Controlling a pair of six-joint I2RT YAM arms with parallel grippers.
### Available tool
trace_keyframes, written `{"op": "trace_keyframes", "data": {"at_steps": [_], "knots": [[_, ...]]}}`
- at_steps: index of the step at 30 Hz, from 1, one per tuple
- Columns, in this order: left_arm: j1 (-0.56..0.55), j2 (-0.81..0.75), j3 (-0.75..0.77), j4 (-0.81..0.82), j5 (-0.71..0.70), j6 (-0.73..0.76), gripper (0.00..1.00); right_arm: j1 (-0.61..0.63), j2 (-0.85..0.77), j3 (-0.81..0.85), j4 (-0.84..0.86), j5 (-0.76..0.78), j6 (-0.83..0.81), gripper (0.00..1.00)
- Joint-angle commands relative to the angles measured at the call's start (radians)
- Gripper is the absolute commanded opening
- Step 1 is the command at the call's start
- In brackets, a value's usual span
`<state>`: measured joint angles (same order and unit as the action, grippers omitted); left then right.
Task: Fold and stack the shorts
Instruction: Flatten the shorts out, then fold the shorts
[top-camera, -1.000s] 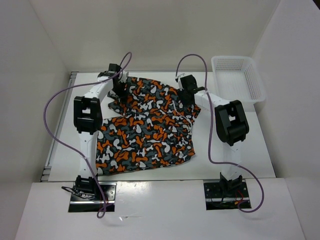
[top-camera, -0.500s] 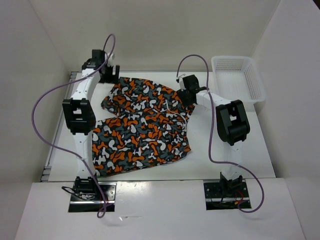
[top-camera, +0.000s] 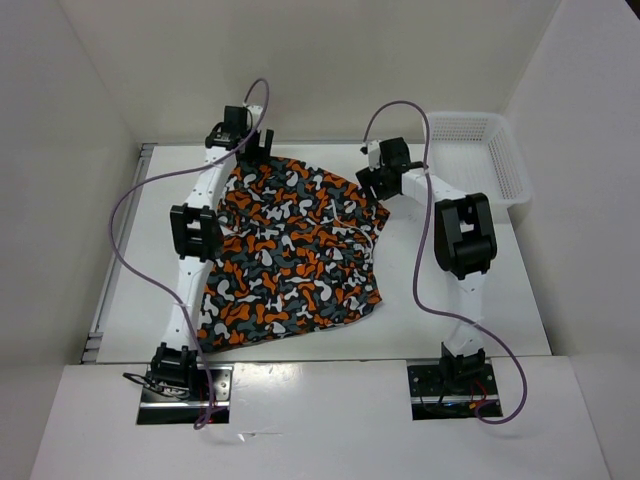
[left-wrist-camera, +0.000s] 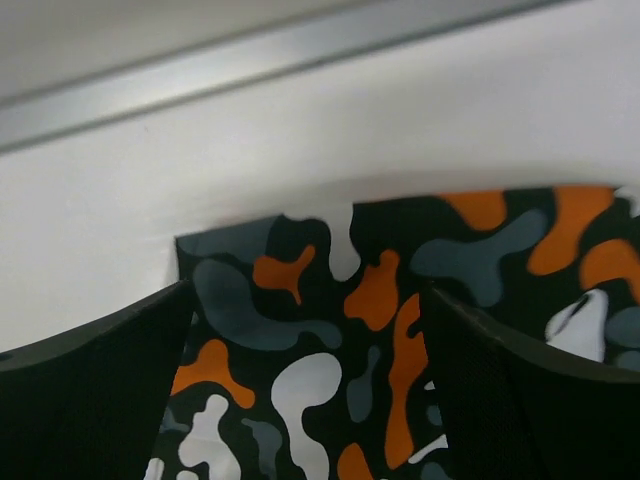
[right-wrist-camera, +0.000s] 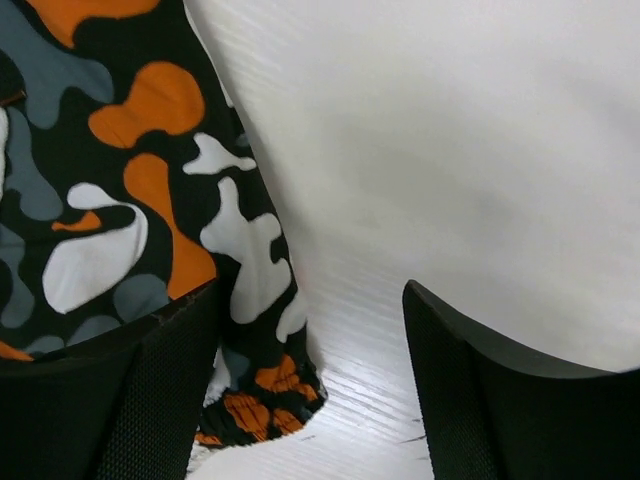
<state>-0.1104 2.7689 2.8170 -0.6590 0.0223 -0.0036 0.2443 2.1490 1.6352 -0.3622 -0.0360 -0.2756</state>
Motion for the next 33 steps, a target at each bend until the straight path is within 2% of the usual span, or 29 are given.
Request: {"op": "trace_keyframes", "data": {"at_steps": [1, 11, 16, 29, 31, 32, 33], "knots": [[0.011, -0.008, 0.001, -0.005, -0.009, 0.004, 1.00, -0.017, 0.014, 0.055, -0.047, -0.094, 0.016, 0.77], [0.051, 0.032, -0.030, -0.014, 0.025, 0.004, 1.00, -0.017, 0.014, 0.012, -0.067, -0.139, 0.007, 0.80], [0.051, 0.070, -0.030, -0.004, -0.025, 0.004, 1.00, -0.017, 0.034, 0.012, -0.067, -0.128, -0.002, 0.80], [0.029, 0.162, 0.079, 0.015, 0.041, 0.004, 1.00, -0.017, 0.094, 0.023, -0.067, -0.108, -0.011, 0.80], [0.018, 0.162, 0.079, 0.004, 0.041, 0.004, 0.89, -0.017, 0.094, 0.023, -0.076, -0.108, -0.011, 0.73], [0.018, 0.162, 0.079, -0.005, 0.050, 0.004, 0.82, -0.017, 0.094, 0.012, -0.077, -0.108, -0.011, 0.70], [0.009, 0.162, 0.079, -0.005, 0.059, 0.004, 0.70, -0.017, 0.094, 0.002, -0.077, -0.108, -0.011, 0.63]]}}
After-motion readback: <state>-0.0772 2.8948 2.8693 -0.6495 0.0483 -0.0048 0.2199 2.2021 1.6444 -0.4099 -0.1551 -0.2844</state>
